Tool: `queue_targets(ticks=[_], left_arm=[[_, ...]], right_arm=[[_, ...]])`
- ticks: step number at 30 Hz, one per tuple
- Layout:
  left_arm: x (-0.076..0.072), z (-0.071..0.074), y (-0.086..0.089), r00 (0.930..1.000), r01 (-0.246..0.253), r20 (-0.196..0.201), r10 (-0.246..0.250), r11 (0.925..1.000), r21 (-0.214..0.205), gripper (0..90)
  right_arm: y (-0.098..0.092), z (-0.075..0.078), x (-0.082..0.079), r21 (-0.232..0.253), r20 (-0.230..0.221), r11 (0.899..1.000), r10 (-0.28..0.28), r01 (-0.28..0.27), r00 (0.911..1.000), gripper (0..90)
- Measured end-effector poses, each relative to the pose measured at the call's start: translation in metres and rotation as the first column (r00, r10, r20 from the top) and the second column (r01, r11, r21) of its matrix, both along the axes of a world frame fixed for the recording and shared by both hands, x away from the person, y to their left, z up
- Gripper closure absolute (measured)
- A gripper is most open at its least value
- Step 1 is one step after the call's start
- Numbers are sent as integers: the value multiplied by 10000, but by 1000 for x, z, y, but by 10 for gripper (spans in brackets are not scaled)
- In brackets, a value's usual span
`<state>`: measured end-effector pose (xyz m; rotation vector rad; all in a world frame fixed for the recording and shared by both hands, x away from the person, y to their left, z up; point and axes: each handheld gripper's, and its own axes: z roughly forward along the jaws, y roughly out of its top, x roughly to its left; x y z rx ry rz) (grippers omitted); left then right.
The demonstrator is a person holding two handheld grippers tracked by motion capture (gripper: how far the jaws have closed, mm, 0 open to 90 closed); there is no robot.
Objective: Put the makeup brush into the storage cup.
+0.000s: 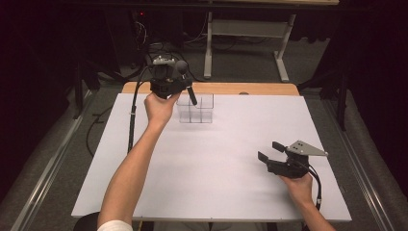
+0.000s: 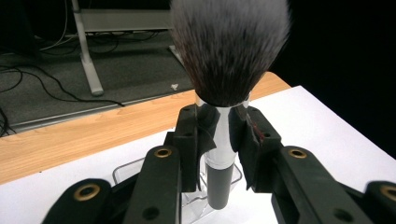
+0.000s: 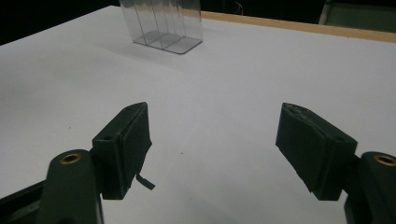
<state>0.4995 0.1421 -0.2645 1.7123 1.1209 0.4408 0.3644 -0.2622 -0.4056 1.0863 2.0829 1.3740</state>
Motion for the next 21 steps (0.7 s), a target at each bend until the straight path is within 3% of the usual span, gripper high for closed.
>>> queue_targets(ticks=[21], left_arm=[[17, -13, -6, 9987, -338, -373, 339, 9994, 42, 704]], right_arm=[[0, 0, 0, 109, -8, 9999, 86, -86, 10000, 278]])
